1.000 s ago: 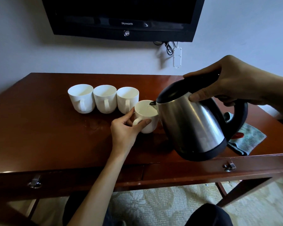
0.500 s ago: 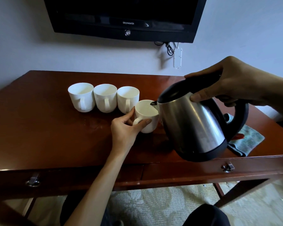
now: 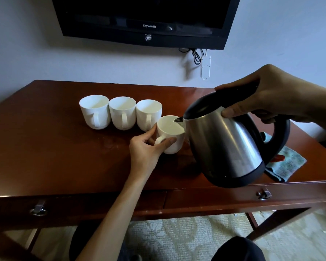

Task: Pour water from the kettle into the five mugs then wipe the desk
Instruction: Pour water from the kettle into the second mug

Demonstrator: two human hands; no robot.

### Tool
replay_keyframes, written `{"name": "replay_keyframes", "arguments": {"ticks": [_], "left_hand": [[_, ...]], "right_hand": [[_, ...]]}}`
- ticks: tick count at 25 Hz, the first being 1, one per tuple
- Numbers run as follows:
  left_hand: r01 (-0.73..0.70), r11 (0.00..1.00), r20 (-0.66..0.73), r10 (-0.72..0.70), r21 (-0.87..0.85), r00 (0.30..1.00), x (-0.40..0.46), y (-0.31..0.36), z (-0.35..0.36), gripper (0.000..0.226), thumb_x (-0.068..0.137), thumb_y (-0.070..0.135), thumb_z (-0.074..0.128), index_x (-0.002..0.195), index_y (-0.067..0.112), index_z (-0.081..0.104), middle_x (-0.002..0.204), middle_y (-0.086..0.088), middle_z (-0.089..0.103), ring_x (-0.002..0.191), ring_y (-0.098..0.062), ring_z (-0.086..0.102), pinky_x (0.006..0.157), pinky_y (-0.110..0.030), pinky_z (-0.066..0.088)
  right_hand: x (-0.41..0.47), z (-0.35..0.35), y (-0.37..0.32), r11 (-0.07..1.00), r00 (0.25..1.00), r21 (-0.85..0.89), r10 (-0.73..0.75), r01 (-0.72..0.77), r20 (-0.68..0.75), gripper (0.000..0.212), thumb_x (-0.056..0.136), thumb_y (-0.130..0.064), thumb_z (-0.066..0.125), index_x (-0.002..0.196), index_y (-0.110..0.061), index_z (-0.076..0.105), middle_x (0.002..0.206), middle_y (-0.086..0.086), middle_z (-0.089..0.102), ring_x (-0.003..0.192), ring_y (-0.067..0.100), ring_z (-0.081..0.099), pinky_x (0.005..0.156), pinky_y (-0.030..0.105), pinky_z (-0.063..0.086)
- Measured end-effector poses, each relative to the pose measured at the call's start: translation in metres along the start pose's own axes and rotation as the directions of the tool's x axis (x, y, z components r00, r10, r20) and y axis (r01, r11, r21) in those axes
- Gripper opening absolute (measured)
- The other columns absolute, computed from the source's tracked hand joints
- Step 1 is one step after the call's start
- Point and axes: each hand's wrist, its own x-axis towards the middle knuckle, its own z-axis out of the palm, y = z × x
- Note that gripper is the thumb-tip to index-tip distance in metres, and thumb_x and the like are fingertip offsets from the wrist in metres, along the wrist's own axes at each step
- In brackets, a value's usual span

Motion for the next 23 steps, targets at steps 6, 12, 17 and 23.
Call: {"name": "replay_keyframes", "arguments": {"ticks": [6, 12, 17, 23], "left_hand": [[-0.020, 1.000, 0.003, 0.020, 0.003, 1.000, 0.0002, -0.0042, -0.0013, 0.063, 0.073, 0.019, 0.090, 0.131, 0.016, 0.066, 0.048, 0.018, 0.036, 0.058, -0.001, 0.034, 0.062, -0.020, 0.039], [-0.013, 1.000, -0.002, 0.013, -0.009, 1.000, 0.0011, -0.0069, -0.0004, 0.063, 0.072, 0.021, 0.091, 0.130, 0.014, 0.068, 0.048, 0.015, 0.035, 0.059, -0.002, 0.032, 0.063, -0.023, 0.038], [-0.015, 1.000, 0.009, 0.015, -0.010, 1.000, 0.0013, -0.0082, -0.0014, 0.067, 0.072, 0.020, 0.091, 0.133, 0.007, 0.065, 0.047, 0.017, 0.041, 0.057, 0.000, 0.035, 0.062, -0.020, 0.039], [0.001, 1.000, 0.014, -0.001, -0.027, 1.000, 0.0007, -0.0079, -0.0012, 0.069, 0.073, 0.018, 0.090, 0.135, 0.005, 0.063, 0.048, 0.018, 0.042, 0.057, 0.000, 0.038, 0.065, -0.021, 0.043]], "right_hand": [[0.0020, -0.0003, -0.0051, 0.999, 1.000, -0.030, 0.015, -0.015, 0.009, 0.053, 0.057, -0.018, 0.091, 0.108, -0.027, 0.080, 0.045, 0.005, 0.031, 0.038, 0.019, 0.024, 0.040, 0.021, 0.029], [0.0013, 0.0004, -0.0077, 0.999, 1.000, -0.030, 0.028, -0.027, 0.006, 0.056, 0.054, -0.019, 0.091, 0.108, -0.027, 0.080, 0.046, 0.004, 0.031, 0.039, 0.017, 0.024, 0.039, 0.022, 0.028], [0.0014, 0.0014, -0.0098, 0.999, 1.000, -0.039, 0.028, -0.027, 0.003, 0.055, 0.055, -0.018, 0.090, 0.108, -0.026, 0.080, 0.046, 0.004, 0.031, 0.038, 0.017, 0.025, 0.039, 0.022, 0.028], [0.0013, 0.0014, -0.0094, 0.999, 1.000, -0.034, 0.027, -0.027, 0.004, 0.056, 0.055, -0.018, 0.090, 0.109, -0.025, 0.080, 0.047, 0.005, 0.030, 0.039, 0.017, 0.024, 0.039, 0.021, 0.028]]}}
